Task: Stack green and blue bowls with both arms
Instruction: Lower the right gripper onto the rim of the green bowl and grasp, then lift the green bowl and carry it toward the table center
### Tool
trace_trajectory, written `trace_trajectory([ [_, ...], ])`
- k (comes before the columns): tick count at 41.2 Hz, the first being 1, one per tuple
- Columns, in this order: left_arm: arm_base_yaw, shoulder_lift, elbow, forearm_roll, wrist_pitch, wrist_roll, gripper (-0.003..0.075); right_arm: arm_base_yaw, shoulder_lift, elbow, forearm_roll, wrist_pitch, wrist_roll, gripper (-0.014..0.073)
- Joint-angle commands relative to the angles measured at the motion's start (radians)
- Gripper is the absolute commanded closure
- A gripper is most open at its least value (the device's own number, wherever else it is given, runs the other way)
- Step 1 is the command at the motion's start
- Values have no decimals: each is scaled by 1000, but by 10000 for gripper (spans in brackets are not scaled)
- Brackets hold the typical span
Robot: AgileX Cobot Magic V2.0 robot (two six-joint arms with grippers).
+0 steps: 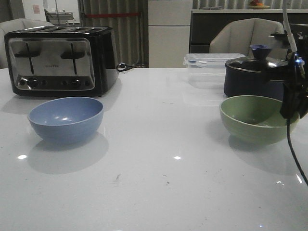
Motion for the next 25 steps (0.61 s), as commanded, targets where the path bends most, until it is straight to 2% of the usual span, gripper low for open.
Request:
trace_trajectory([
  [1,2,4,-36,-10,-67,-9,264,11,-105,-30,7,-14,-3,510],
  [11,2,4,-36,-10,-67,-9,265,150,-213,-30,29,9,-5,510],
  [25,2,4,-36,-12,-67,-9,264,416,-166,-23,59,7,-5,510],
])
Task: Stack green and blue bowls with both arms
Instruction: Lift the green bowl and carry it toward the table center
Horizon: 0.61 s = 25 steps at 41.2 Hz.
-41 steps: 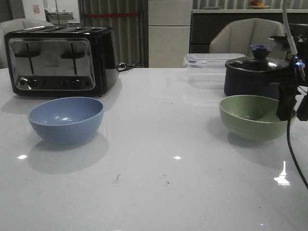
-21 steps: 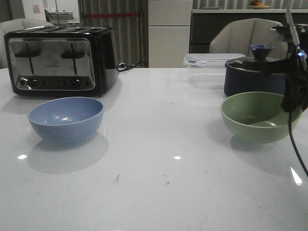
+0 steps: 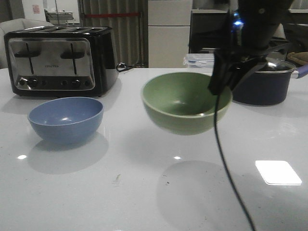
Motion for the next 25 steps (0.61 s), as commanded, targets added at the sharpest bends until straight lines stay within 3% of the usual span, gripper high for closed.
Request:
trace_trajectory([
  [1,2,4,-36,-12,-67,-9,264,54,-11,-23,8,-27,-5,510],
  [13,2,4,-36,-12,-67,-9,264,126,103,-23,9,-72,-5,481],
  [16,2,4,-36,-12,-67,-9,264,126,116,-23,9,-76,-5,424],
  [23,2,4,-36,-12,-67,-9,265,126,105,-23,-12,-92,-5,165],
  [25,2,4,-36,-12,-67,-9,264,126,90,-23,-19,-97,-15,137],
])
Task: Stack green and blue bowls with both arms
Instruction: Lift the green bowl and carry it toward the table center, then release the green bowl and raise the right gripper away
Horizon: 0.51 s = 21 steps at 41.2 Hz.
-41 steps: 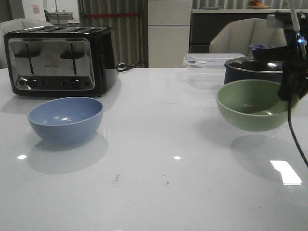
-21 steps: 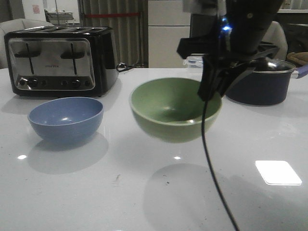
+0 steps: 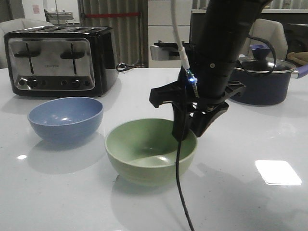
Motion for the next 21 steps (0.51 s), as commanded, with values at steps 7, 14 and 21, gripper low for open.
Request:
trace_trajectory([
  [7,2,4,-36,-6,-67,-9,264,-1,-196,-4,-14,-48,-49,149],
  [14,2,4,-36,-6,-67,-9,264,-1,-388,109,-14,-98,-105,149],
  [21,2,4,-36,-8,-69,-9,265,-1,-616,276,-14,-148,-123,149],
])
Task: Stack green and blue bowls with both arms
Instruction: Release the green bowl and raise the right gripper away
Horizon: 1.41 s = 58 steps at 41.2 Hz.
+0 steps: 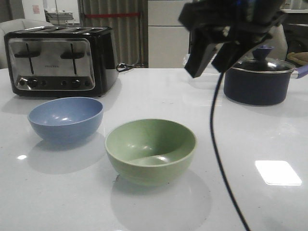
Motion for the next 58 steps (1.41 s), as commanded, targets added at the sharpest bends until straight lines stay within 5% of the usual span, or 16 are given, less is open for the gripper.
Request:
trace_trajectory([
  [1,2,4,-36,-10,-72,-9,265,-1,-159,70,-6,-75,-18,149],
  [20,2,4,-36,-10,-84,-9,264,-1,-613,411,-6,-91,-18,149],
  [34,-5,38,-81,-10,-47,37,265,-1,-698,445,-6,-86,-18,149],
  [48,-92,322,-272,-10,-6,55,256,-1,-698,445,-6,-86,-18,149],
  [58,-112,623,-459,-15,10,55,115,-1,-698,445,-6,-86,-18,149],
])
